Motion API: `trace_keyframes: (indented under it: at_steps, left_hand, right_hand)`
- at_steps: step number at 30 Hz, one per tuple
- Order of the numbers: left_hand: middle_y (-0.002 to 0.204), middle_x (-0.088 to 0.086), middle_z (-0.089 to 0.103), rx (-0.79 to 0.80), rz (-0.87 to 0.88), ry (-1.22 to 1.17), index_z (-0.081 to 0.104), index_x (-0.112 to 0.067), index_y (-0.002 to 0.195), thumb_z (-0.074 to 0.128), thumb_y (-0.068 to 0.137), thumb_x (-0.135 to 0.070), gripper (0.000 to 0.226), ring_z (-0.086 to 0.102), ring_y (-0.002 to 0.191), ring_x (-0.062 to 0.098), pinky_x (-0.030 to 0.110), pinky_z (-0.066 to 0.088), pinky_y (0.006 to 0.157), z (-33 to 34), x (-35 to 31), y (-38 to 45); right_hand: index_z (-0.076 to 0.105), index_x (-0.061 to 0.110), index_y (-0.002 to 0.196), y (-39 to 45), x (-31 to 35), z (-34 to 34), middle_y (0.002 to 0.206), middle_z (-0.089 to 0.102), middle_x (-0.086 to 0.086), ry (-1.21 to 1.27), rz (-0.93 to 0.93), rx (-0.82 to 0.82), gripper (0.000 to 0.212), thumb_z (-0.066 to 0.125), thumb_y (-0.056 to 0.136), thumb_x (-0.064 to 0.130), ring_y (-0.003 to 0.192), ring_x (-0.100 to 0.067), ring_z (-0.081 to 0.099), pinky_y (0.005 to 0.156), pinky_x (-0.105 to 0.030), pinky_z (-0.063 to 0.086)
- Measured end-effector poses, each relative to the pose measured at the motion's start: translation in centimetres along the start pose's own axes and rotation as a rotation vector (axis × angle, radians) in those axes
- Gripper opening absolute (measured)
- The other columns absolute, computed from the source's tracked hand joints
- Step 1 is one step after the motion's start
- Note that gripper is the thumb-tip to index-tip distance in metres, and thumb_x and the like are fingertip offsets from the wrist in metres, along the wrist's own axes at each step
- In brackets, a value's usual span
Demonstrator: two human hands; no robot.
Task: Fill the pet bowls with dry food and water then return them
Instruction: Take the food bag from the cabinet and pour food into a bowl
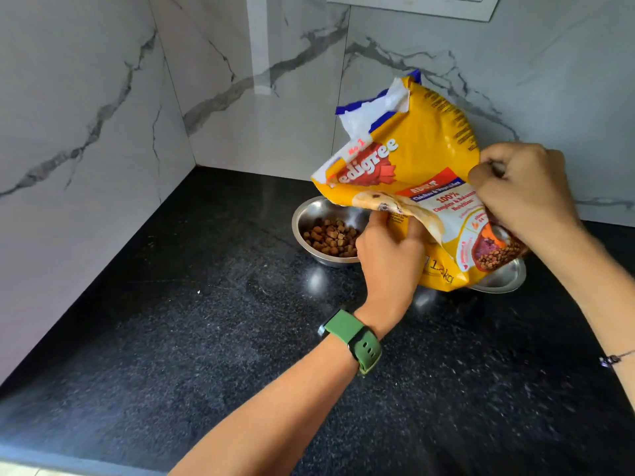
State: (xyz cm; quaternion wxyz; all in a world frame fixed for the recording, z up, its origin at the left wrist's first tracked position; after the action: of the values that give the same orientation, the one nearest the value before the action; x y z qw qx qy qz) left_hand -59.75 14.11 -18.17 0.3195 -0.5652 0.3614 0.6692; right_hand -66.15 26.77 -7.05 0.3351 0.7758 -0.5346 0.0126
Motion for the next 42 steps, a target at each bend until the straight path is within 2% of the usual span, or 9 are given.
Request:
trace_keyframes:
  at_steps: [6,10,14,20,25,29,34,38,42]
  left_hand:
    - [0.101,0.003,0.068,0.008,-0.133,-0.024,0.062,-0.015,0.112,0.053,0.072,-0.034,0.046,0.061,0.103,0.027,0.042,0.048,0.094,0.3,2.3,0.2]
    - [0.107,0.006,0.068,0.017,-0.147,-0.048,0.060,-0.015,0.116,0.054,0.073,-0.035,0.047,0.061,0.104,0.027,0.042,0.048,0.094,0.4,2.0,0.2]
    - [0.106,0.009,0.069,-0.010,-0.072,-0.041,0.061,-0.013,0.112,0.054,0.076,-0.034,0.042,0.062,0.102,0.029,0.042,0.049,0.091,0.2,0.8,0.7]
    - [0.111,0.008,0.068,-0.013,-0.188,-0.030,0.060,-0.019,0.119,0.054,0.071,-0.040,0.053,0.058,0.109,0.031,0.047,0.047,0.096,0.1,2.6,1.0]
    - [0.108,0.006,0.068,-0.012,-0.171,-0.044,0.060,-0.017,0.119,0.054,0.073,-0.038,0.051,0.061,0.104,0.028,0.044,0.048,0.095,-0.2,1.6,1.3]
    - [0.108,0.009,0.068,-0.028,-0.116,-0.062,0.061,-0.012,0.117,0.059,0.086,-0.021,0.032,0.059,0.096,0.021,0.033,0.046,0.091,-0.4,0.8,1.4]
    - [0.109,0.006,0.069,-0.043,-0.191,-0.071,0.062,-0.013,0.118,0.057,0.078,-0.030,0.043,0.060,0.105,0.026,0.042,0.047,0.096,-0.6,2.3,1.1]
    - [0.109,0.004,0.069,-0.026,-0.213,-0.080,0.062,-0.014,0.118,0.052,0.071,-0.035,0.053,0.061,0.106,0.025,0.043,0.048,0.095,-0.4,2.6,1.1]
    - [0.104,0.002,0.070,-0.026,-0.172,-0.075,0.062,-0.014,0.115,0.053,0.073,-0.034,0.048,0.063,0.100,0.024,0.042,0.049,0.093,-0.1,2.0,1.3]
  right_hand:
    - [0.069,0.000,0.089,0.4,-0.5,2.0,0.089,0.068,-0.024,-0.076,0.060,0.098,0.017,0.058,0.085,0.013,0.086,-0.035,0.062,0.076,-0.035,0.047]
    - [0.070,-0.001,0.096,0.5,-0.1,1.3,0.095,0.068,-0.026,-0.085,0.067,0.082,0.021,0.059,0.084,0.012,0.093,-0.039,0.062,0.083,-0.040,0.050]
    - [0.069,-0.002,0.092,0.9,0.6,0.3,0.089,0.068,-0.027,-0.059,0.007,-0.012,0.020,0.058,0.082,0.012,0.088,-0.042,0.062,0.081,-0.043,0.049]
    - [0.068,0.003,0.081,1.4,0.2,2.8,0.087,0.066,-0.026,-0.128,0.057,0.156,0.011,0.061,0.081,0.012,0.088,-0.039,0.062,0.079,-0.042,0.051]
    - [0.070,0.001,0.090,1.6,0.6,1.9,0.093,0.068,-0.025,-0.097,0.053,0.097,0.015,0.061,0.083,0.011,0.091,-0.038,0.063,0.084,-0.042,0.051]
    - [0.069,0.001,0.096,1.9,1.3,0.9,0.093,0.067,-0.027,-0.090,0.019,0.004,0.018,0.059,0.084,0.011,0.092,-0.040,0.062,0.082,-0.043,0.050]
    - [0.069,0.007,0.084,1.8,0.3,3.3,0.094,0.067,-0.026,-0.176,0.037,0.152,0.011,0.061,0.082,0.014,0.094,-0.041,0.061,0.084,-0.043,0.051]
    - [0.069,0.006,0.082,1.5,-0.1,3.6,0.092,0.067,-0.026,-0.179,0.032,0.135,0.012,0.060,0.084,0.014,0.091,-0.041,0.061,0.081,-0.041,0.051]
    - [0.069,0.005,0.085,1.9,0.3,2.3,0.091,0.067,-0.026,-0.169,0.013,0.089,0.014,0.058,0.085,0.014,0.090,-0.041,0.061,0.081,-0.042,0.051]
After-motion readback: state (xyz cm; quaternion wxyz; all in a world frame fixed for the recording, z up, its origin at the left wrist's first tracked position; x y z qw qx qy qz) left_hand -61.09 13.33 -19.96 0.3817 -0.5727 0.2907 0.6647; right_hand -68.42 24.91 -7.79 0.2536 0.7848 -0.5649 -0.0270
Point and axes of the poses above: each hand's wrist, its own y-axis towards the middle knuckle, its own z-axis out of the palm, x = y × z, the point moved 8 cm from there along y, towards the middle knuckle
